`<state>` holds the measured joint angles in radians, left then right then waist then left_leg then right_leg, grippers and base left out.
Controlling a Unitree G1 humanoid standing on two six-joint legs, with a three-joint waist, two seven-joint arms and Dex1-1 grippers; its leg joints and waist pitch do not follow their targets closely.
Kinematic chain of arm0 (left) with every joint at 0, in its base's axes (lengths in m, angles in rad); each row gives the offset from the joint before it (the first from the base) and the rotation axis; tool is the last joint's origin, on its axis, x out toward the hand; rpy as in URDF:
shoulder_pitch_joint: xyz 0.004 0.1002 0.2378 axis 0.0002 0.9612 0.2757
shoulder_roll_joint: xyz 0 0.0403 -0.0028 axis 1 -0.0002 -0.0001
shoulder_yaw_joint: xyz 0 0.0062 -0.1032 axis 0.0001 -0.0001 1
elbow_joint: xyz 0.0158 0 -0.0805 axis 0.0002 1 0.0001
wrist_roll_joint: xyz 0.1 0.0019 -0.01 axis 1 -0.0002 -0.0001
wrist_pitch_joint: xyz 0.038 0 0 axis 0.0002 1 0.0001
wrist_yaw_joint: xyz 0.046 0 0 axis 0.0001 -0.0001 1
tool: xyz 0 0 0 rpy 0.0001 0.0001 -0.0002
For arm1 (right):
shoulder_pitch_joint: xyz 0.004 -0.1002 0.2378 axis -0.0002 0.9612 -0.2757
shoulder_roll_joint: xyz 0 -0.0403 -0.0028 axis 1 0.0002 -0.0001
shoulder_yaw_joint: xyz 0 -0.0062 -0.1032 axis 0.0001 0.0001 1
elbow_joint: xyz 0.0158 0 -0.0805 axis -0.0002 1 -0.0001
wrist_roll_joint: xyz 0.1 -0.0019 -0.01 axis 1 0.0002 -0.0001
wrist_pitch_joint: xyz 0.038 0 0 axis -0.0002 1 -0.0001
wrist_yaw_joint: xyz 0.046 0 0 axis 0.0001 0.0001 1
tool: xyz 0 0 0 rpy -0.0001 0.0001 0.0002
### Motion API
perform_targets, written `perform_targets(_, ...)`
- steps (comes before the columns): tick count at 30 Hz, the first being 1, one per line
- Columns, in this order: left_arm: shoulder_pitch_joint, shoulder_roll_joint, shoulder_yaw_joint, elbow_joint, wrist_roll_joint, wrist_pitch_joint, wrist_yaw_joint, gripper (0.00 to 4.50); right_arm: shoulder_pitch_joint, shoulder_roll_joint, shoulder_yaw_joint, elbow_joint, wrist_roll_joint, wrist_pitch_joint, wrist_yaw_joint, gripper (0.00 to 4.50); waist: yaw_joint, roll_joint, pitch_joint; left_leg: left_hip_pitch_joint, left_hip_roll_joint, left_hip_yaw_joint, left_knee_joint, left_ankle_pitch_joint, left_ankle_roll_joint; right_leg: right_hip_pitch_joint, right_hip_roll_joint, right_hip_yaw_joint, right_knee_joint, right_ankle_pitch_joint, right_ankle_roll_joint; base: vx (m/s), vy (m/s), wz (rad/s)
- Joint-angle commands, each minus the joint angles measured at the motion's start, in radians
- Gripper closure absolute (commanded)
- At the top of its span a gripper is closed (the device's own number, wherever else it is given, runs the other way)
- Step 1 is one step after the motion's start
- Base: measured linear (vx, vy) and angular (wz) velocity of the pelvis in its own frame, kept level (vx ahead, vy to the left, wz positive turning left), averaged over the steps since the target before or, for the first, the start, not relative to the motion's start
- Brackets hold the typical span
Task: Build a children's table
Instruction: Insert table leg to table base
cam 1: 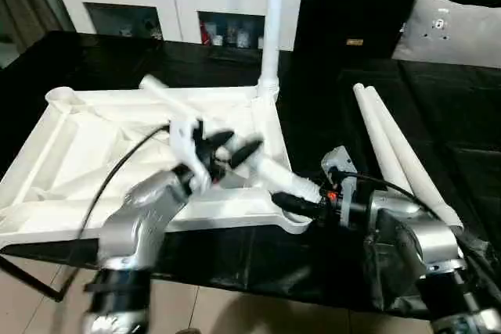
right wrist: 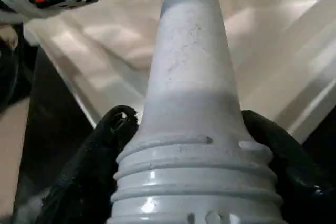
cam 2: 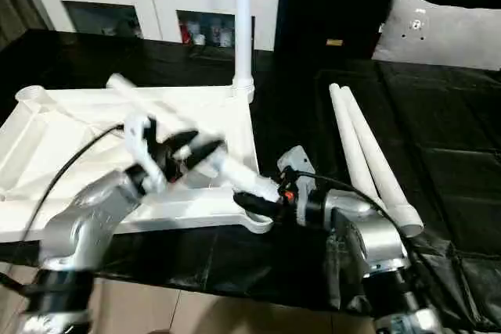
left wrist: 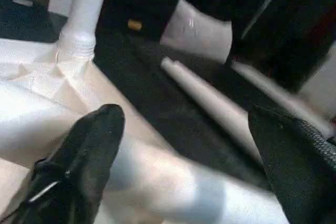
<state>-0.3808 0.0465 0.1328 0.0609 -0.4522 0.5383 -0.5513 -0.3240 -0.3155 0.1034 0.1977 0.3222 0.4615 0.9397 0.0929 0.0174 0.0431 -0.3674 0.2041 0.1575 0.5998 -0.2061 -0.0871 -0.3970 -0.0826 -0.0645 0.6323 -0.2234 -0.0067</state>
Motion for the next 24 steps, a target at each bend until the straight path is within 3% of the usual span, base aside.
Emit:
perform_targets(1, 0.000, -0.017, 0.043, 0.008, -0.059, 0.052, 0.033, 0.00, 0.007, 0.006, -0.026, -0.109, 0.059, 0.002, 0.018, 1.73, 0.007, -0.004, -0.058, 0.001, 0.017, 0.003, -0.065, -0.082, 0.053, 0.065, -0.048, 0.040, -0.071, 0.018, -0.251, 0.000, 0.000, 0.00)
perform_targets(3, -0.004, -0.032, 0.051, 0.003, -0.079, 0.069, 0.043, 0.00, 0.017, 0.011, -0.025, -0.130, 0.058, 0.010, 0.008, 1.73, 0.008, -0.001, -0.060, 0.001, 0.018, 0.002, -0.062, -0.056, 0.056, 0.065, -0.046, 0.040, -0.068, 0.057, -0.247, 0.000, 0.000, 0.00)
perform_targets(5, 0.003, -0.043, 0.052, -0.004, -0.084, 0.074, 0.052, 0.00, 0.017, 0.031, -0.036, -0.117, 0.045, -0.001, -0.035, 1.73, 0.006, -0.005, -0.061, -0.002, 0.015, 0.003, -0.061, -0.044, 0.062, 0.065, -0.046, 0.040, -0.067, 0.077, -0.246, 0.000, 0.000, 0.00)
perform_targets(12, 0.029, -0.052, 0.103, -0.053, -0.155, 0.096, 0.087, 0.00, -0.004, 0.088, -0.082, -0.110, 0.042, -0.027, -0.151, 1.73, 0.004, 0.000, -0.059, 0.000, 0.016, 0.004, -0.063, -0.058, 0.039, 0.063, -0.045, 0.041, -0.068, 0.056, -0.234, 0.000, 0.000, 0.00)
perform_targets(20, 0.029, -0.051, 0.111, -0.055, -0.165, 0.103, 0.093, 0.00, -0.008, 0.095, -0.093, -0.116, 0.048, -0.028, -0.163, 1.73, 0.006, 0.005, -0.061, 0.001, 0.015, 0.002, -0.063, -0.049, 0.035, 0.064, -0.043, 0.041, -0.067, 0.083, -0.222, 0.000, 0.000, 0.00)
perform_targets(21, 0.016, -0.069, 0.126, -0.048, -0.189, 0.108, 0.110, 0.00, 0.001, 0.104, -0.084, -0.146, 0.061, -0.020, -0.153, 1.73, 0.005, -0.005, -0.061, 0.001, 0.015, 0.004, -0.063, -0.050, 0.036, 0.066, -0.043, 0.041, -0.068, 0.085, -0.222, 0.000, 0.000, 0.00)
perform_targets(23, -0.005, -0.094, 0.139, -0.035, -0.223, 0.111, 0.118, 0.00, 0.029, 0.104, -0.043, -0.188, 0.073, 0.003, -0.114, 1.73, 0.007, -0.002, -0.060, -0.001, 0.014, 0.004, -0.062, -0.048, 0.038, 0.067, -0.043, 0.042, -0.067, 0.093, -0.226, 0.000, 0.000, 0.00)
perform_targets(24, -0.015, -0.104, 0.146, -0.031, -0.242, 0.111, 0.115, 0.00, 0.042, 0.101, -0.018, -0.200, 0.070, 0.011, -0.097, 1.73, 0.009, -0.006, -0.060, 0.000, 0.015, 0.003, -0.062, -0.049, 0.045, 0.068, -0.044, 0.041, -0.066, 0.089, -0.224, 0.000, 0.000, 0.00)
